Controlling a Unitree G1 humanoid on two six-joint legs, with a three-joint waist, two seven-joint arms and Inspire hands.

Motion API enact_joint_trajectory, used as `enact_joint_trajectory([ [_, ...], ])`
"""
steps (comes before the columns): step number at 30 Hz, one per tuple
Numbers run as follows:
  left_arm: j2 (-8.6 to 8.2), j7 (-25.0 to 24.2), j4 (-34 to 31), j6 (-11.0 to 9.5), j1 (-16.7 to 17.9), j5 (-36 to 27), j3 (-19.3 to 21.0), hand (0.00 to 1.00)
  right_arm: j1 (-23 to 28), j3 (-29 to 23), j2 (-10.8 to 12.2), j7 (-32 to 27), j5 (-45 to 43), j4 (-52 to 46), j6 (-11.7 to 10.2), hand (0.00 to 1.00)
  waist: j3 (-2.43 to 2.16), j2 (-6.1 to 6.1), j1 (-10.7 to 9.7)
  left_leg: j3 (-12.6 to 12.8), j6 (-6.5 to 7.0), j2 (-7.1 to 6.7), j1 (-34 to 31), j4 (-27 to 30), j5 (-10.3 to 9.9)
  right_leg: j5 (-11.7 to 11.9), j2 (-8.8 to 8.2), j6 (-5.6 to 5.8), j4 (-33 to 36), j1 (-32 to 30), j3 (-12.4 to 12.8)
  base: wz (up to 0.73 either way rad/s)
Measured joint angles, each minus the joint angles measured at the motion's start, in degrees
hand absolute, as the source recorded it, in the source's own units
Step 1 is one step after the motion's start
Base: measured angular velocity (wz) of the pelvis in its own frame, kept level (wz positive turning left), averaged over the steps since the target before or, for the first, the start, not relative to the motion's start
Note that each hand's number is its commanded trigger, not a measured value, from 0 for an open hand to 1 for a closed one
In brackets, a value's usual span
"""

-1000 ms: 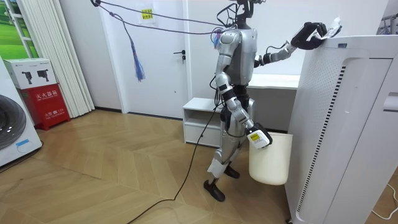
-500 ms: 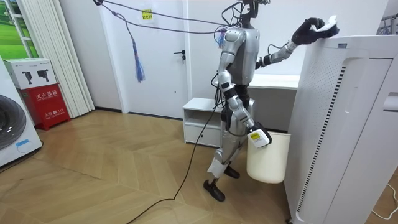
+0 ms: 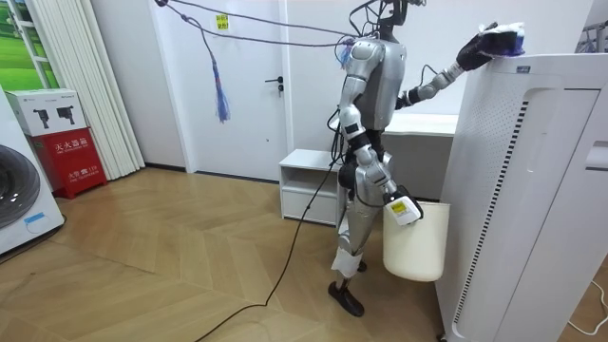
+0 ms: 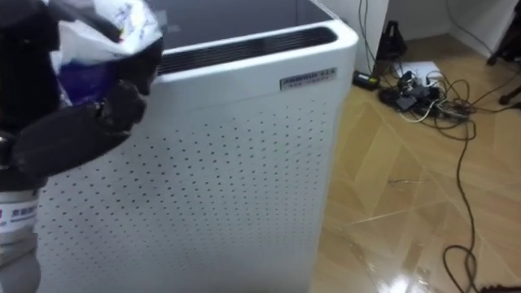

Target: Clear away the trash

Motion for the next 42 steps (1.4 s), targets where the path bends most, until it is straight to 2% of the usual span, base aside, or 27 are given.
enact_joint_trajectory([
  [1,0.25,-2.51,1.04,0.00,-0.88,-2.20,-0.51,1.00,-0.52,0.18,-0.02,-0.80,-0.01,0.31,0.11,1.00,0.41,-0.54,-0.01,3.16,-0.38,0.50,-1.77,-0.37,0.22,-0.01,-0.30,0.01,-0.08,0.19,2.31,0.57],
  [2,0.34,-3.16,1.47,-0.01,-1.45,-3.41,-1.09,1.00,-0.91,0.05,-0.07,-1.16,-0.02,0.44,0.12,1.00,0.48,-0.58,-0.06,4.17,-0.42,0.51,-3.36,-0.88,0.70,-0.03,-0.67,0.06,-0.31,0.11,4.11,0.67],
  [3,0.36,-4.10,2.44,-0.22,-2.27,-4.85,-2.69,1.00,-2.14,-0.18,-0.05,-1.51,-0.04,1.39,0.13,1.00,0.48,-0.41,-0.06,6.21,1.49,0.57,-5.94,-1.06,3.86,-0.11,-1.53,1.14,-0.56,-0.20,4.84,0.43],
  [4,0.28,-5.01,2.82,-0.64,-2.08,-5.31,-4.04,1.00,-3.57,0.09,-0.77,-1.36,-0.10,2.35,0.21,1.00,0.48,-0.54,0.97,7.36,1.59,0.04,-5.92,-1.12,4.79,-0.16,-2.14,1.69,-0.51,-0.53,3.02,0.31],
  [7,-0.07,-7.42,4.37,-1.53,-2.08,-6.12,-4.97,1.00,-4.52,0.26,-0.16,0.24,-0.14,1.56,1.05,1.00,0.57,-0.40,1.56,6.79,2.12,-0.87,-7.03,-0.87,5.09,-0.25,-2.65,1.83,-0.57,-0.98,-0.13,0.15],
  [11,-0.46,-9.89,8.48,-2.60,-1.62,-7.76,-5.04,1.00,-5.44,0.57,0.42,2.01,-0.19,1.61,2.59,1.00,0.36,0.84,1.40,6.71,2.31,-1.18,-7.71,-0.85,5.14,-0.82,-3.23,1.99,1.56,-1.81,-0.83,0.08],
  [12,-0.61,-10.76,9.97,-3.38,-1.29,-7.71,-5.18,1.00,-5.77,0.55,0.38,2.33,-0.25,1.82,2.62,1.00,0.45,1.10,1.20,6.60,2.31,-1.78,-7.76,-0.70,5.14,-1.34,-3.56,1.99,2.51,-2.10,-1.02,0.10],
  [14,-1.02,-12.34,12.73,-3.86,-0.41,-7.67,-6.09,1.00,-6.15,0.61,0.61,2.36,-0.23,2.44,2.65,1.00,0.16,1.65,1.30,6.35,2.33,-2.05,-8.07,-0.11,5.16,-1.98,-3.90,1.96,3.90,-2.72,-1.15,0.09],
  [15,-0.90,-14.31,15.74,-3.26,0.84,-7.43,-7.33,1.00,-6.89,0.67,1.09,2.35,-0.23,2.76,3.03,1.00,0.17,1.60,1.26,6.34,2.31,-2.15,-8.80,0.34,5.27,-2.65,-4.31,1.78,5.38,-3.96,-1.47,0.07],
  [16,-1.18,-15.86,18.89,-0.62,2.96,-7.10,-9.28,1.00,-7.47,0.67,1.51,2.30,-0.23,2.83,3.15,1.00,0.26,1.34,1.14,6.16,2.20,-2.17,-10.00,0.95,5.45,-2.97,-4.45,1.54,6.34,-5.24,-1.58,0.07],
  [17,-1.28,-16.50,20.76,1.20,3.87,-6.56,-10.09,1.00,-7.89,0.70,1.73,2.31,-0.21,3.06,3.14,1.00,0.34,1.17,1.12,6.10,2.08,-2.12,-10.69,1.24,5.62,-3.04,-4.46,1.40,6.61,-5.94,-1.64,0.10],
  [18,-1.29,-17.76,24.11,4.78,5.20,-4.81,-11.29,1.00,-9.09,0.97,2.38,2.32,-0.17,4.31,3.07,1.00,0.36,1.12,0.87,5.73,1.89,-1.97,-12.38,2.10,5.79,-3.07,-4.39,1.09,7.18,-7.41,-1.94,0.20],
  [19,-1.33,-19.10,26.61,7.44,5.98,-2.46,-12.01,1.00,-10.12,1.64,2.70,2.43,-0.21,6.07,3.07,1.00,0.64,0.52,0.42,4.68,1.62,-1.87,-14.32,3.15,5.96,-2.88,-4.31,0.68,7.31,-8.77,-2.76,0.27],
  [21,-1.29,-21.38,28.77,9.20,6.25,0.50,-13.05,1.00,-10.52,1.70,2.94,2.54,-0.34,8.37,3.08,1.00,0.86,-0.08,0.15,3.41,1.38,-1.66,-17.13,4.46,6.22,-2.39,-3.97,0.33,7.23,-10.32,-3.56,0.38],
  [24,-1.08,-24.45,30.42,9.65,6.21,1.69,-12.82,1.00,-10.30,1.58,2.45,2.41,-1.97,9.95,3.07,1.00,0.82,0.13,1.01,3.49,1.38,-1.55,-18.81,5.00,6.22,-2.28,-4.03,0.27,7.18,-11.40,-4.51,0.14],
  [29,-1.25,-26.93,31.69,9.86,5.88,1.65,-12.36,1.00,-10.59,1.63,1.23,2.60,-2.73,10.69,3.06,1.00,0.75,0.23,1.09,3.73,1.40,-1.82,-18.71,4.69,6.21,-2.67,-4.49,0.50,7.45,-11.39,-4.70,0.01],
  [31,-1.26,-28.34,32.53,10.80,5.86,1.70,-12.35,1.00,-10.57,1.74,0.92,2.90,-2.70,10.68,3.07,1.00,0.76,0.21,1.11,3.82,1.41,-1.83,-18.74,4.56,6.21,-2.81,-4.50,0.50,7.56,-11.55,-4.64,0.00],
  [38,-2.11,-29.87,36.49,11.44,5.75,3.06,-13.04,1.00,-11.50,2.77,0.43,3.07,-2.48,10.38,3.09,1.00,0.82,0.08,1.24,4.05,1.40,-1.90,-19.54,4.94,6.20,-3.98,-4.79,0.21,9.73,-13.25,-4.34,0.00],
  [42,-2.61,-30.16,37.17,11.45,6.00,7.36,-13.57,1.00,-11.92,2.82,0.59,3.09,-2.50,10.34,3.08,1.00,0.83,0.03,1.19,4.69,1.39,-1.81,-20.29,5.55,6.21,-4.23,-4.93,0.09,10.26,-13.89,-4.29,0.00],
])
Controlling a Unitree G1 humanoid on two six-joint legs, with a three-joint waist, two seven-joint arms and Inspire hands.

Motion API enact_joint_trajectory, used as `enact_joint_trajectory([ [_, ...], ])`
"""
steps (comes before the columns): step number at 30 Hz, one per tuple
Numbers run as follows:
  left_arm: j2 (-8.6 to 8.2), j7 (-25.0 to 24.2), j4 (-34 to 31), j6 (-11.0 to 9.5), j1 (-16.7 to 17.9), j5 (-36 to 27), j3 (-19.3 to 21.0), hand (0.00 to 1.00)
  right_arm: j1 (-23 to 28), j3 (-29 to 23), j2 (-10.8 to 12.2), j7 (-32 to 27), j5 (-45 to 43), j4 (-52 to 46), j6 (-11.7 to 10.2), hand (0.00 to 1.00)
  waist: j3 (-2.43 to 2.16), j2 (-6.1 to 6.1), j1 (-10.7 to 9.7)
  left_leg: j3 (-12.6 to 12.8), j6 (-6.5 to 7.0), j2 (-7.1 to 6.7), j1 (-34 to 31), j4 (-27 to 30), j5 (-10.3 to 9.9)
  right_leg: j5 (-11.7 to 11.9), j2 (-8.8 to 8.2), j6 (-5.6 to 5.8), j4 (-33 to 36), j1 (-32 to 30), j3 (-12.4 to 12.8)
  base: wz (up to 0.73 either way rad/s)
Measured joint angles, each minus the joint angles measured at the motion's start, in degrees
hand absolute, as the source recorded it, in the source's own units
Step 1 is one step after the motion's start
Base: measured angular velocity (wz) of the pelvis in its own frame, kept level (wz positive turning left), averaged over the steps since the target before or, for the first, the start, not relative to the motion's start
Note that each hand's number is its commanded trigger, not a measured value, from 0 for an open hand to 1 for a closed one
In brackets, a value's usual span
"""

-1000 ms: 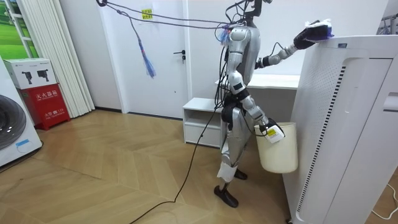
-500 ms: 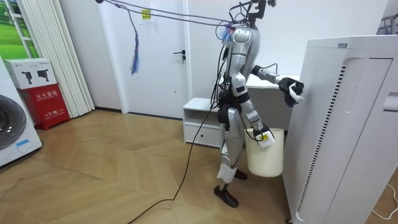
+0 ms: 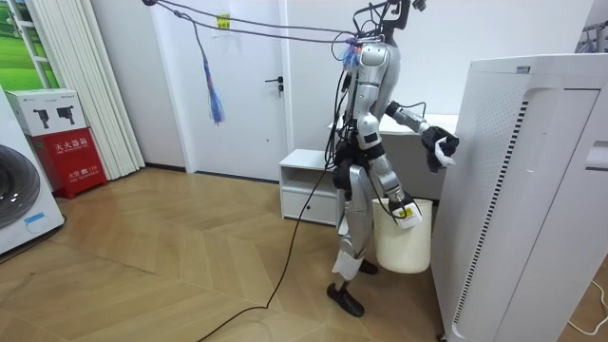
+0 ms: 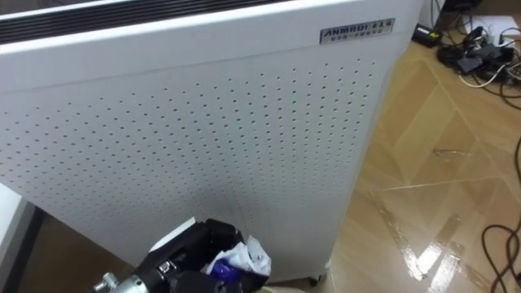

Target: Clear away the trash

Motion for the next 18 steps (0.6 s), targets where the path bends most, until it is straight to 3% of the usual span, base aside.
enact_joint_trajectory([
  [12,-0.58,-0.87,3.74,0.00,-0.11,2.21,-0.74,0.97,0.03,-0.04,-0.16,0.22,-0.23,-0.02,0.00,1.00,0.06,-0.39,-0.42,0.90,0.01,-0.07,-0.49,0.86,-0.01,-0.97,-0.52,0.07,2.01,-1.09,0.53,0.01],
  [13,-0.57,-0.99,4.57,0.01,-0.11,2.57,-1.31,0.58,0.05,-0.04,-0.25,0.44,-0.22,0.11,0.00,1.00,0.06,-0.39,-0.55,1.07,0.01,0.02,-0.49,0.81,-0.01,-0.95,-0.51,0.04,2.01,-1.07,0.47,0.03],
  [14,-0.54,-1.09,4.96,0.02,-0.11,2.88,-1.68,0.33,0.08,-0.04,-0.34,0.52,-0.21,0.14,0.00,1.00,0.06,-0.39,-0.55,1.20,0.01,0.07,-0.49,0.82,-0.01,-0.94,-0.52,0.01,2.00,-1.07,0.48,0.00],
  [15,-0.55,-1.47,5.95,0.03,-0.10,3.21,-2.28,0.22,0.09,0.09,-0.41,0.59,-0.13,0.15,0.00,1.00,0.06,-0.39,-0.56,1.94,0.01,0.23,-0.46,0.83,-0.01,-0.91,-0.55,-0.02,2.06,-1.07,0.49,0.00],
  [16,-0.51,-1.70,6.44,0.03,-0.10,3.21,-2.61,0.02,0.09,0.27,-0.43,0.58,-0.11,0.15,0.00,1.00,0.06,-0.40,-0.57,2.14,0.01,0.28,-0.44,0.82,-0.01,-0.90,-0.56,-0.04,2.07,-1.07,0.49,0.00],
  [18,-0.27,-2.57,7.20,0.47,-0.07,3.20,-4.08,0.00,0.04,1.09,-0.39,0.56,-0.11,0.15,0.00,1.00,0.05,-0.42,-0.64,2.17,0.01,0.25,-0.44,0.83,-0.01,-0.90,-0.58,-0.04,2.05,-1.04,0.27,0.00],
])
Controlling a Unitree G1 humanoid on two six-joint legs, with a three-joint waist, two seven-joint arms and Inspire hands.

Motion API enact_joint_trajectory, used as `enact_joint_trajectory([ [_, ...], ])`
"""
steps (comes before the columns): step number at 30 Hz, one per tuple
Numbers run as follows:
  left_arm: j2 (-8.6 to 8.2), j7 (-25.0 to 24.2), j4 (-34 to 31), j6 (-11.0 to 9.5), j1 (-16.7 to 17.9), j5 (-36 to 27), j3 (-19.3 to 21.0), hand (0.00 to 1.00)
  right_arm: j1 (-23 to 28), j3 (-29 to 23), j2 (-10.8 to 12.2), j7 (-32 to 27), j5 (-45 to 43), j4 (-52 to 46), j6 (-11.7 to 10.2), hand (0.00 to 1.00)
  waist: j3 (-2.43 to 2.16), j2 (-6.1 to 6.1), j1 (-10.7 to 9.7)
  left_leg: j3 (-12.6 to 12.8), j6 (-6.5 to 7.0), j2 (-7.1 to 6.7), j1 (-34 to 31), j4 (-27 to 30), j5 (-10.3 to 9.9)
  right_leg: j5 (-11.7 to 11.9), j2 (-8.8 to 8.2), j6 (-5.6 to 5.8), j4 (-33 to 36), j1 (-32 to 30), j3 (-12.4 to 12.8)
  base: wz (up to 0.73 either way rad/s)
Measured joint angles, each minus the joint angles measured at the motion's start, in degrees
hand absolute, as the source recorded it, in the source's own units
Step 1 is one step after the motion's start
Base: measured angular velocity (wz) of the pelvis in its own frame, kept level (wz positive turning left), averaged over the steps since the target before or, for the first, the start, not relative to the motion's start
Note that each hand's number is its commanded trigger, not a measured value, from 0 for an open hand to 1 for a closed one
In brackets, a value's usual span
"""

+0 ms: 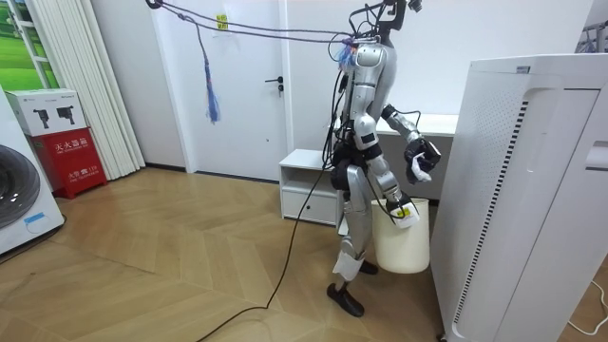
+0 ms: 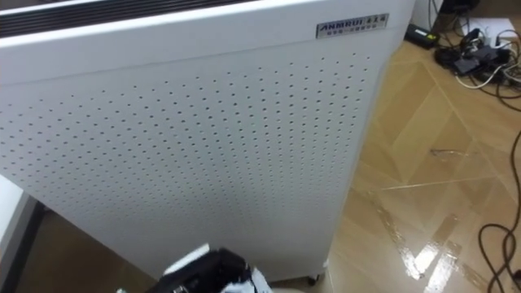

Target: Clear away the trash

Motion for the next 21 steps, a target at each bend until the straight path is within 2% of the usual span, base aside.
enact_joint_trajectory([
  [6,0.10,-3.30,0.48,0.81,0.01,0.06,-0.61,0.00,-0.02,0.01,0.04,0.01,0.04,-0.03,0.00,1.00,-0.02,-0.04,0.01,0.00,0.00,-0.02,0.00,0.09,0.00,0.00,-0.11,0.00,-0.19,0.20,-0.53,0.00],
  [13,1.42,-6.25,0.48,2.11,0.07,1.29,-1.03,0.00,-0.03,0.00,-0.15,0.02,0.32,-0.32,0.00,1.00,-0.04,-0.02,-0.12,-0.10,0.00,-0.02,0.12,0.12,0.00,0.00,-0.11,-0.01,-0.10,0.34,-0.49,0.00],
  [21,1.80,-8.81,1.87,3.58,0.12,1.29,-1.32,0.00,-0.02,0.02,-0.27,0.28,0.39,-0.33,0.02,1.00,-0.11,0.10,-0.33,-0.23,0.00,0.01,0.09,-0.16,0.00,0.00,-0.03,-0.01,-0.25,0.41,-0.53,0.00],
])
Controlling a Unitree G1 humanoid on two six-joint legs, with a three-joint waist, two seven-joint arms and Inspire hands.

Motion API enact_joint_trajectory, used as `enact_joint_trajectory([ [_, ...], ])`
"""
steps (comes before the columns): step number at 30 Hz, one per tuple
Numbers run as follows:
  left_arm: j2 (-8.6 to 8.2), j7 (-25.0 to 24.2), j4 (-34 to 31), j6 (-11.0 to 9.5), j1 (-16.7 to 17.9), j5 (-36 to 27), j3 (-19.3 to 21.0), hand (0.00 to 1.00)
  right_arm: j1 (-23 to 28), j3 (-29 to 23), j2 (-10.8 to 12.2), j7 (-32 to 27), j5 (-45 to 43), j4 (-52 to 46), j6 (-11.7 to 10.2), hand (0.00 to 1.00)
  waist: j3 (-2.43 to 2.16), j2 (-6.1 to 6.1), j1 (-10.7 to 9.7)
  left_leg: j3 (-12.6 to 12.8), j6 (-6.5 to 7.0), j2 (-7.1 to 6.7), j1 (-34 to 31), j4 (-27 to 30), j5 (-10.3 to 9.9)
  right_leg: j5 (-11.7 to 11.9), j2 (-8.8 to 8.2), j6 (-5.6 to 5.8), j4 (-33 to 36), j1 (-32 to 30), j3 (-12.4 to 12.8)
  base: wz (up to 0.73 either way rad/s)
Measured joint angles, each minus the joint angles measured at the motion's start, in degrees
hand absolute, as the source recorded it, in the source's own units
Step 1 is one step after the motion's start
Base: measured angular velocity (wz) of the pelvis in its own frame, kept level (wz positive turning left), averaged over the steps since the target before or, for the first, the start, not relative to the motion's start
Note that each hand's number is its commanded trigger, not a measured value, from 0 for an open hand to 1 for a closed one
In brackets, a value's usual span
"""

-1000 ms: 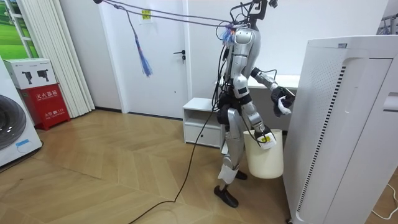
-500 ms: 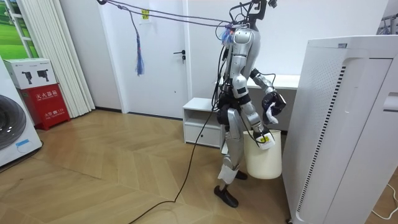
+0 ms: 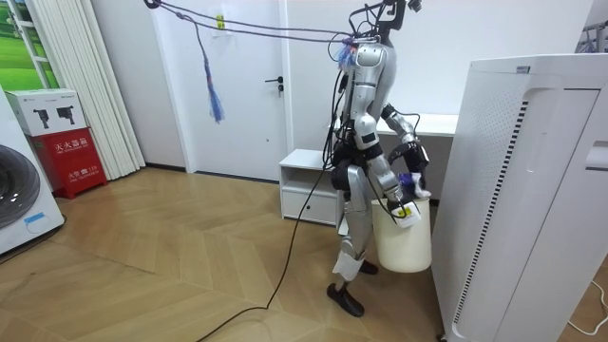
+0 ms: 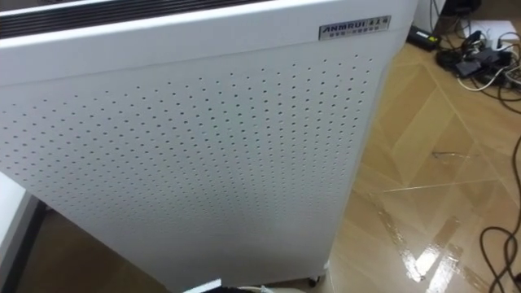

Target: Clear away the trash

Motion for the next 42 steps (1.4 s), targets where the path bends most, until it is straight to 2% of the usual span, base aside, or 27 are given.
enact_joint_trajectory([
  [7,0.16,-1.88,0.35,1.84,0.21,0.02,0.00,0.00,0.00,-0.02,-0.18,0.37,0.17,-0.17,0.02,1.00,-0.07,0.11,-0.18,0.21,0.00,-0.04,-0.06,-0.40,0.00,0.00,0.02,0.00,0.04,-0.34,0.08,-0.01],
  [15,0.66,-2.14,1.20,2.03,0.17,1.30,0.00,0.00,0.02,0.22,-0.88,1.34,2.62,-0.17,0.27,1.00,-0.23,0.37,-0.28,0.24,0.01,-0.11,0.43,-0.53,0.01,-0.01,-0.03,0.01,0.05,0.00,0.06,0.00],
  [23,1.13,-2.12,2.59,2.37,0.14,5.69,0.03,0.00,0.01,0.58,-1.08,1.57,2.78,-0.20,1.28,1.00,-0.23,0.38,-0.38,0.27,0.01,-0.08,0.97,-0.45,0.00,-0.11,-0.02,0.05,0.00,0.54,0.08,0.00],
  [34,1.40,-4.72,2.58,4.28,0.07,7.54,0.04,0.00,-0.01,0.57,-1.43,1.64,2.84,-0.20,1.45,1.00,-0.24,0.45,-0.35,0.27,0.01,-0.09,0.98,-0.59,-0.01,-0.11,-0.04,0.04,-0.18,0.56,-0.02,0.00],
  [42,2.20,-6.16,4.80,4.95,1.39,13.71,0.13,0.00,0.00,0.48,-2.35,1.53,2.78,0.51,3.56,1.00,-0.18,0.38,-0.59,0.63,0.01,-0.08,3.49,-1.79,0.00,-0.12,0.16,0.07,-0.81,2.54,0.71,-0.03],
])
